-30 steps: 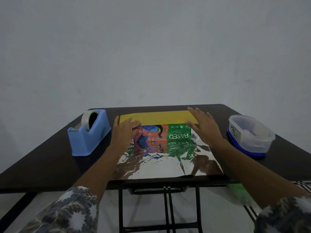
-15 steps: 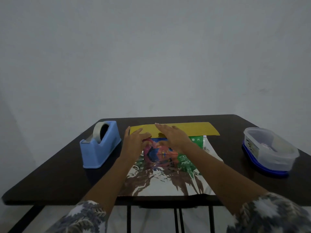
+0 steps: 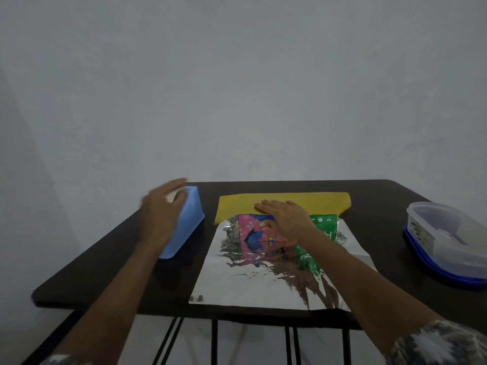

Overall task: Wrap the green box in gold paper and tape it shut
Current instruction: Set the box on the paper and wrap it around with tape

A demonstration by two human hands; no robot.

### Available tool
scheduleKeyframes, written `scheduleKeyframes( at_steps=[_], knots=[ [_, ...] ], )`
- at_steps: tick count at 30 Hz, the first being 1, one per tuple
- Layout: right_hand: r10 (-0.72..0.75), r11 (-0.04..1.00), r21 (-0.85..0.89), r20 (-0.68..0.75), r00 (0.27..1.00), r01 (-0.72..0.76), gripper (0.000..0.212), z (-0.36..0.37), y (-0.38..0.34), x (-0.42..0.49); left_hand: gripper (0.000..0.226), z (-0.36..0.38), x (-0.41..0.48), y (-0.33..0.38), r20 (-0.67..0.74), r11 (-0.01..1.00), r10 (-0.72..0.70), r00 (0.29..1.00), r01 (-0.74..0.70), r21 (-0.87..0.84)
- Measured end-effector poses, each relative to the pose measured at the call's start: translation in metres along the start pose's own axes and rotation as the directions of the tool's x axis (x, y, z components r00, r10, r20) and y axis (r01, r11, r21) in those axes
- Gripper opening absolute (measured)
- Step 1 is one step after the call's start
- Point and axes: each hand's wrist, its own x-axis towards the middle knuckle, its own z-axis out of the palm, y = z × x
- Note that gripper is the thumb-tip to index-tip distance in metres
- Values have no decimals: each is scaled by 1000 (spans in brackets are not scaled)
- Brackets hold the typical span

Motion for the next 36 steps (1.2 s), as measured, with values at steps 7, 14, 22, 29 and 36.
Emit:
scheduleKeyframes(
  at_steps=[7,14,22,29,36],
  knots=[
    [19,1000,5,16,1000,-19,54,-3,-3,-1,41,-49,7,-36,215,792,-611,762,586,173],
    [37,999,13,84,996,-38,58,-16,-6,-4,39,-49,18,-28,351,702,-663,661,712,-15],
    [52,984,167,35,998,-58,53,-27,-14,2,50,-40,24,-23,363,702,-680,637,709,70],
    [40,981,192,-20,999,-35,57,-15,-28,9,46,-42,23,-23,361,699,-680,638,713,56],
    [56,993,107,-71,996,-48,51,-14,-33,8,46,-43,21,-24,362,698,-673,645,716,22]
  ],
)
